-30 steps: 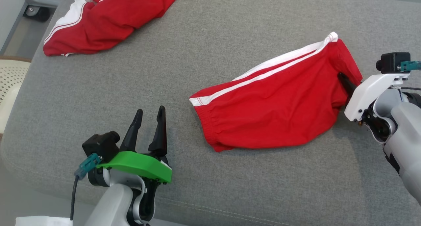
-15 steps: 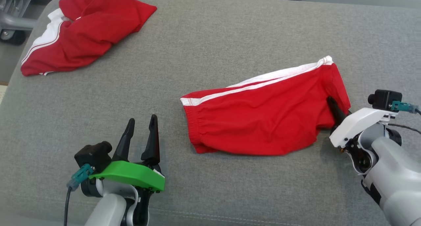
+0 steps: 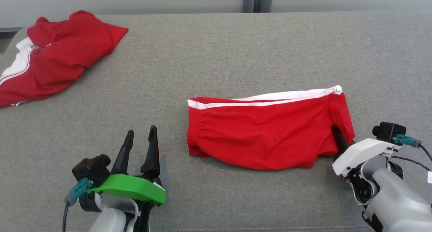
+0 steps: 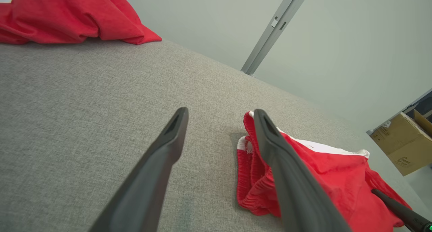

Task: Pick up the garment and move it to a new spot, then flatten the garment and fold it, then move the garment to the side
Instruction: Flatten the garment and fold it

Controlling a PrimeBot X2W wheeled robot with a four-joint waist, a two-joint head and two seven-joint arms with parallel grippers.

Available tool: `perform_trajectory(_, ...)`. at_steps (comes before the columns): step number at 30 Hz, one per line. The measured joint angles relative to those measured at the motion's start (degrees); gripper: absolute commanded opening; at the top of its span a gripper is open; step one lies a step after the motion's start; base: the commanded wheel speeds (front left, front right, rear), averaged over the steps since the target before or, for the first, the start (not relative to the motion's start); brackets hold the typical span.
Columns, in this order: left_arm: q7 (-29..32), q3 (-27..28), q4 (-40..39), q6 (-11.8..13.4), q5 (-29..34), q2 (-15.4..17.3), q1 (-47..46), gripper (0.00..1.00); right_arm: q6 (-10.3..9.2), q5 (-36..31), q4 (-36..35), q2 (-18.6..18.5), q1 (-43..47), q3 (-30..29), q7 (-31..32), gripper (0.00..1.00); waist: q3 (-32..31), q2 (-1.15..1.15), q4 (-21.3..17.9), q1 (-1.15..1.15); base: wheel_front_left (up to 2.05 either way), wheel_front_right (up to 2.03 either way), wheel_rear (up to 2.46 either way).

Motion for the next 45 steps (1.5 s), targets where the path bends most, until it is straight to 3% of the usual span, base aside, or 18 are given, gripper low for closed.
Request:
perform_trajectory(7,0.0,-0.1,-0.4,0.0,0.7,0.0,0.9,1.00,-0.37,0.0,-0.5,0.4,1.3,0.0,-0.2,0.00,-1.3,0.00,-2.5,0.00,0.00,0.00,0.00)
perform_trajectory(8,0.0,-0.2,-0.4,0.0,0.7,0.0,0.9,1.00,-0.56,-0.1,-0.6,0.4,1.3,0.0,-0.3,0.37,-1.4,0.00,-2.7,0.00,0.00,0.00,0.00)
perform_trajectory(10,0.0,-0.3,-0.4,0.0,0.8,0.0,1.0,1.00,-0.65,-0.7,-0.7,0.2,1.5,0.1,-0.5,1.00,-1.5,0.00,-2.9,0.00,0.00,0.00,0.00)
perform_trajectory(29,0.0,-0.1,-1.8,0.0,0.8,0.0,2.9,1.00,-3.00,-3.5,-2.7,-0.4,3.3,-0.7,-0.9,1.00,-2.4,0.00,-3.8,0.00,0.00,0.00,0.00)
perform_trajectory(36,0.0,-0.1,-2.4,0.0,0.9,0.2,3.5,1.00,-3.04,-4.0,-2.7,-0.5,3.6,-1.0,-0.9,1.00,-2.1,0.00,-4.1,0.00,0.00,0.00,0.00)
perform_trajectory(45,0.2,-1.1,-2.6,0.0,1.4,0.4,3.5,1.00,-2.94,-4.9,-0.9,-3.9,0.3,-0.6,0.8,1.00,-0.8,0.00,-2.7,0.00,0.00,0.00,0.00)
